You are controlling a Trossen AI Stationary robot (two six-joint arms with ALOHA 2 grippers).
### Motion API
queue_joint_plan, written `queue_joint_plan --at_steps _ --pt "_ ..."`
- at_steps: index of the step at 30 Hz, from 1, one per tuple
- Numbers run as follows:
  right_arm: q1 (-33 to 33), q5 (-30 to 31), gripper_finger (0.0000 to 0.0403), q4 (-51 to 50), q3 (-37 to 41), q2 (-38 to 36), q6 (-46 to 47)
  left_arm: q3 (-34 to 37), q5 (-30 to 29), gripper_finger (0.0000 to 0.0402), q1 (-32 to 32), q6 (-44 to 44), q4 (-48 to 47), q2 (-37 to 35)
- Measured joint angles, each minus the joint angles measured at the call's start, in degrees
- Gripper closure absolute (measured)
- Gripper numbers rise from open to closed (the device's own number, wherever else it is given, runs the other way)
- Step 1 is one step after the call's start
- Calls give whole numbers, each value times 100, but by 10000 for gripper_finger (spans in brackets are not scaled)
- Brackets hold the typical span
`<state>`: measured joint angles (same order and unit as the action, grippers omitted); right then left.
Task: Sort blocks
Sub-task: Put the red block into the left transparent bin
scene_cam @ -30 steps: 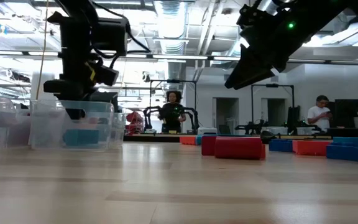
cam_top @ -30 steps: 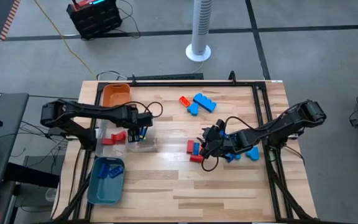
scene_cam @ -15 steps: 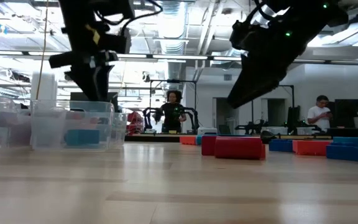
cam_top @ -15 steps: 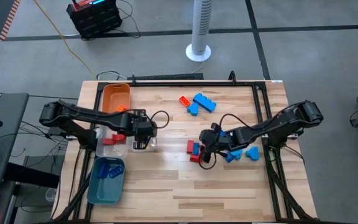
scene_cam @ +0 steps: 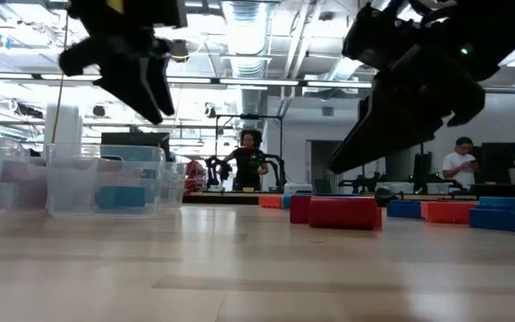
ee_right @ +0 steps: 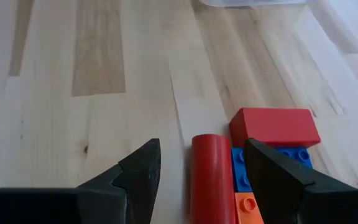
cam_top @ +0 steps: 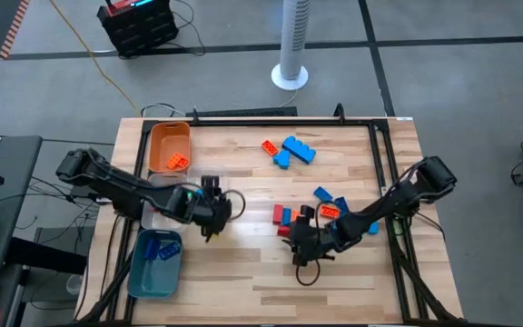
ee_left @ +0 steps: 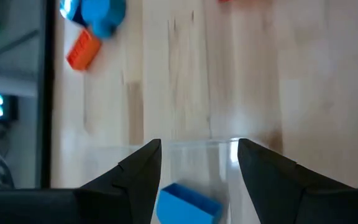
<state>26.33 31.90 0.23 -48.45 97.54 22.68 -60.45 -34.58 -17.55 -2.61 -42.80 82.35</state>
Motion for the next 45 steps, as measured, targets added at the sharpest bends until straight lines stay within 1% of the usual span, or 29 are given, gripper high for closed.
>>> queue_joint_plan --at_steps 3,8,13,17,21,25,32,39,42,45 --pt "-58 -24 164 27 0 110 74 0 -45 194 -224 -67 33 -2" --pt "-140 -173 164 -7 4 322 146 0 -80 194 -368 -203 10 -2" --pt "-61 -186 164 -118 4 407 189 0 -82 194 -494 -233 -28 -226" --pt "-41 -201 164 -315 7 407 280 0 -82 194 -517 -260 -19 -541" --pt "13 -207 164 -308 4 407 282 0 -84 194 -517 -241 -11 -841" --pt "73 -410 164 -300 4 407 241 0 -82 194 -517 -157 -11 -1062" --pt "67 -487 164 -304 4 407 143 0 -76 194 -515 -155 -3 -1109" --pt "-106 -487 164 -302 4 407 156 0 -67 194 -515 -170 -1 -1104" --pt "-144 -490 173 -302 4 407 202 0 -42 194 -515 -173 -1 -1104" --pt "-142 -505 196 -302 4 410 238 0 -40 194 -515 -173 -2 -1102"
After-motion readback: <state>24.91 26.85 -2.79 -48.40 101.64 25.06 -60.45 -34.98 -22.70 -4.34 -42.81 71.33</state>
